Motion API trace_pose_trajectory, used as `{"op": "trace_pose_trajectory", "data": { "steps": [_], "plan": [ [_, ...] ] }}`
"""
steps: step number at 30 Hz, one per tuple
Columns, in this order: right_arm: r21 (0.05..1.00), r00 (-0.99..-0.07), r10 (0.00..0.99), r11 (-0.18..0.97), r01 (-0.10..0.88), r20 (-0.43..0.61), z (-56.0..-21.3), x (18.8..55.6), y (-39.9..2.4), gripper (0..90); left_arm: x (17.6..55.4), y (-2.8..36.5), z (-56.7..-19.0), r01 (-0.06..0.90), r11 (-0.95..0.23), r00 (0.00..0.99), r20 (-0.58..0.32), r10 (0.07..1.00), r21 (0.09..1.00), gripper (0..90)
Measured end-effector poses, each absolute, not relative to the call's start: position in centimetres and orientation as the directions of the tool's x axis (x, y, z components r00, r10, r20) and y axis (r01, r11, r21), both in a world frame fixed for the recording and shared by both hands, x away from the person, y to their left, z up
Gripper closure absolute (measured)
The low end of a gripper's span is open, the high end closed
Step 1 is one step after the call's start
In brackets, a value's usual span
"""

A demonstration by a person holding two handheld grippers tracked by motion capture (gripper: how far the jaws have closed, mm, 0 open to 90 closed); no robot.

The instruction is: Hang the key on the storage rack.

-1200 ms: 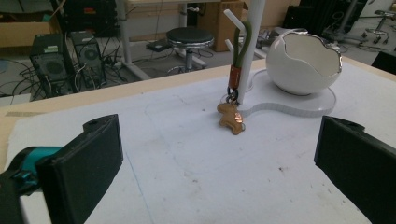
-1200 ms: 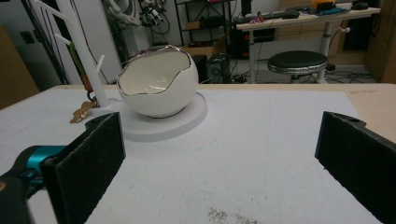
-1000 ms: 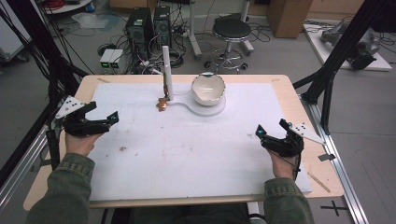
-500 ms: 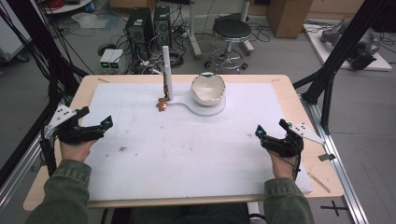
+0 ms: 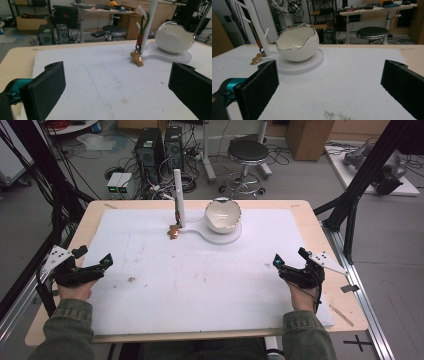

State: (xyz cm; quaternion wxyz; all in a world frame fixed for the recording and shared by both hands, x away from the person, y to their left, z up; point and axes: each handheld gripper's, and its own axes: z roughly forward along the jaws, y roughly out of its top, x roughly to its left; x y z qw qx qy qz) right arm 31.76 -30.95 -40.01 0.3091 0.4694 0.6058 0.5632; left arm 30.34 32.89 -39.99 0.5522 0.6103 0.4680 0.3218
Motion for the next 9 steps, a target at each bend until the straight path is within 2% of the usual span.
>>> {"op": "trace_pose_trajectory", "data": {
  "steps": [9],
  "plan": [
    [0.971, -0.365, 0.918, -0.071, 0.228, 0.153, -40.01, 31.76, -30.9, 0.6, 30.01, 33.02, -39.85, 0.201, 0.038, 0.339, -0.106, 0.935, 0.979, 1.6]
  ]
}}
